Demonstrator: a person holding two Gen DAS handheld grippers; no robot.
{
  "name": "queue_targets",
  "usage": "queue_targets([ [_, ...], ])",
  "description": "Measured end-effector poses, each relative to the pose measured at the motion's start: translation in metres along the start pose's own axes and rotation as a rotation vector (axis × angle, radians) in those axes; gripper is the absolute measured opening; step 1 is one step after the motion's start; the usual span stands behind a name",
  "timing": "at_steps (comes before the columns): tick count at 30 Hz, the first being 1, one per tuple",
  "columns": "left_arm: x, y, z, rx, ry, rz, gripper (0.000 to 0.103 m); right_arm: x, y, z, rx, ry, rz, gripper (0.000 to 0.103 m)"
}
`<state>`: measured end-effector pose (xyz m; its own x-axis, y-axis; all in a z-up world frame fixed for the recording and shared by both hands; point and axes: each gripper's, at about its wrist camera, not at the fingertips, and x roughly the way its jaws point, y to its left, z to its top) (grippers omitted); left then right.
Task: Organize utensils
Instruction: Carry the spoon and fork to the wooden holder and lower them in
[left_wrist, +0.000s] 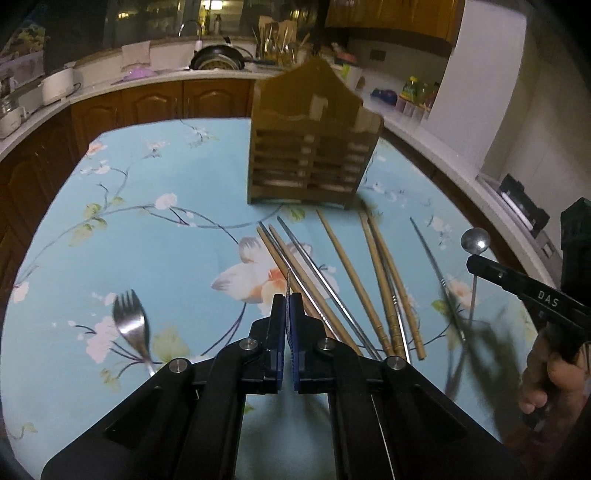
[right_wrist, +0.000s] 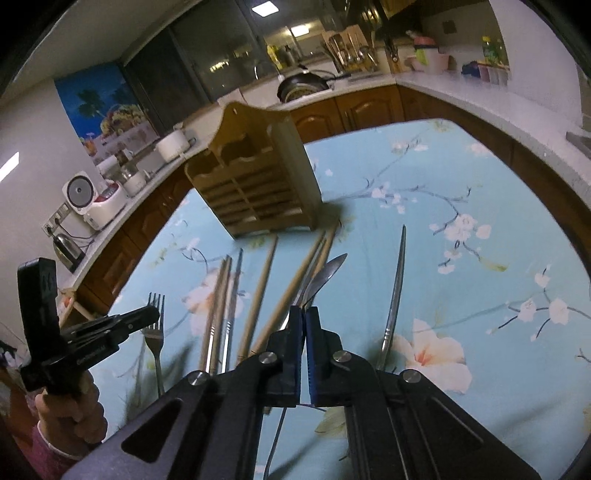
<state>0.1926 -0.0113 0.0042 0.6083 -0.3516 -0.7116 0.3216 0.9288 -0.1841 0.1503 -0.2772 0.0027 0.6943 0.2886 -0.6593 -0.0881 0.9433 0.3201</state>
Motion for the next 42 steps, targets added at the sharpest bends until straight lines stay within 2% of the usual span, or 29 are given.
queue_targets([
  [9, -0.04, 0.004, 0.016, -0.009, -0.111, -0.011, 0.002, -0.021, 0.017, 0.012, -0.029, -0.07, 0.013, 0.002],
  [21, -0.069, 0.016, 0.055, -0.015, -0.242, 0.046, 0.002, -0.035, 0.037, 0.05, -0.082, -0.192, 0.015, 0.002],
  [36, -0.08, 0.014, 0.143, 0.021, -0.424, 0.145, 0.002, -0.032, 0.055, 0.128, -0.149, -0.362, -0.046, 0.002],
  [42, -0.065, 0.019, 0.183, 0.011, -0.452, 0.17, 0.002, -0.02, 0.058, 0.16, -0.169, -0.426, -0.061, 0.002],
])
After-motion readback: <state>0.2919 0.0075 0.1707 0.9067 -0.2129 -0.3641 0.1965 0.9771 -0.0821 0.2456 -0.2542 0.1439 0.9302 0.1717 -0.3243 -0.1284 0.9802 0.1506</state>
